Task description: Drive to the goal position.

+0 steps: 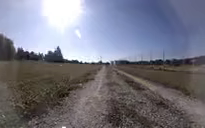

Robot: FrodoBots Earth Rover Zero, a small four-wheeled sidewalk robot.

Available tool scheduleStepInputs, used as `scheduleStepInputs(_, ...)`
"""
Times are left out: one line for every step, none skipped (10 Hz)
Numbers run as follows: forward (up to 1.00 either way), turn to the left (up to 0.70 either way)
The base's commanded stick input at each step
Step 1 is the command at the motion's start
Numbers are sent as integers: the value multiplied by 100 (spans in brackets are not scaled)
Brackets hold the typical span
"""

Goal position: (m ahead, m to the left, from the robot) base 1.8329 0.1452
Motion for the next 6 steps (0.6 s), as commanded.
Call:
scheduleStepInputs(50,0)
scheduleStepInputs(50,0)
scheduleStepInputs(50,0)
scheduleStepInputs(50,0)
scheduleStepInputs(50,0)
scheduleStepInputs(50,0)
